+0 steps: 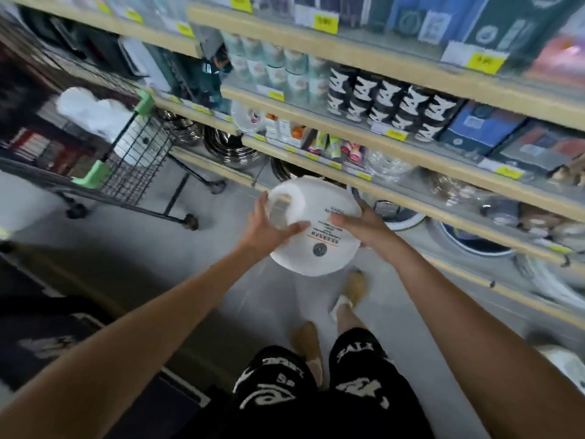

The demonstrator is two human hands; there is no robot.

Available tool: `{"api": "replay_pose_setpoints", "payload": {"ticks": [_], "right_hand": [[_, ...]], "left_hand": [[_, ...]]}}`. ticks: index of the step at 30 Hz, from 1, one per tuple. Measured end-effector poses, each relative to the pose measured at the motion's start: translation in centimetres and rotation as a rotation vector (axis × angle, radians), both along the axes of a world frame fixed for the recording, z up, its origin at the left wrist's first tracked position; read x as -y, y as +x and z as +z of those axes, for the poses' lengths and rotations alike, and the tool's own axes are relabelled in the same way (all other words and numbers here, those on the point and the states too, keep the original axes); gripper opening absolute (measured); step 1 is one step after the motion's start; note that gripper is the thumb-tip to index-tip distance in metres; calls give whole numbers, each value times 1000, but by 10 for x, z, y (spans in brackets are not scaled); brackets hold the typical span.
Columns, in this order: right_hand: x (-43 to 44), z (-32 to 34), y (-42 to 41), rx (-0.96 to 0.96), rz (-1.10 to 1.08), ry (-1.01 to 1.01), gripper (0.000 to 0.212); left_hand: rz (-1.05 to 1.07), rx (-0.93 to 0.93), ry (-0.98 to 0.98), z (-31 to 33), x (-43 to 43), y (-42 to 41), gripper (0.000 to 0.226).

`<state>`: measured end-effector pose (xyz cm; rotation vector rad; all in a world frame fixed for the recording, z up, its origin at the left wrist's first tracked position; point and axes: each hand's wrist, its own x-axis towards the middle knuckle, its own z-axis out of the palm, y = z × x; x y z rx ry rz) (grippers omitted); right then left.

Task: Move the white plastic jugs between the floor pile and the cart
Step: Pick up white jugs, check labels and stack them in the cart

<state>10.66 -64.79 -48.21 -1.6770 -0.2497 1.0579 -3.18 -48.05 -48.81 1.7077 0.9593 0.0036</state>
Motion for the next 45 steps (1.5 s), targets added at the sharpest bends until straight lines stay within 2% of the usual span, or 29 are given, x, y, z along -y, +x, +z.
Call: {"api": "replay_pose_setpoints", "payload": {"ticks": [3, 11, 18, 22, 27, 30, 34, 36, 38, 41, 43, 45], "right_hand": [[-56, 11, -4, 66, 93, -20, 34], [-212, 21, -24, 122, 349, 2, 49], [-374, 10, -50, 90, 461, -4, 44], [-464, 11, -58, 38, 508, 0, 37], [-574, 21, -74, 11, 593, 38, 52], [-629, 28, -86, 11, 655, 52, 49], [-690, 29, -102, 10, 745, 49, 69], [-717, 27, -109, -8, 794, 30, 71], [-745, 22, -113, -14, 834, -3, 76], [-787, 8, -120, -69, 815, -73, 100], [-817, 0, -129, -97, 773, -102, 109], [-848, -7, -142, -93, 710, -120, 112]], "left_hand": [[123, 51, 84, 8, -42, -20, 108], [351, 113, 97, 27, -150, -76, 99], [434, 8, 76, 39, -286, -114, 128], [493, -17, 65, 49, -366, -125, 124], [580, -35, 88, 58, -453, -144, 115], [644, 14, 105, 57, -499, -157, 108], [702, 36, 120, 52, -553, -177, 102], [708, 33, 91, 46, -579, -189, 105], [679, 28, 72, 40, -607, -200, 111], [562, 23, 78, 33, -661, -214, 117], [479, 44, 60, 25, -706, -223, 111], [429, 101, 20, 25, -752, -226, 94]]}}
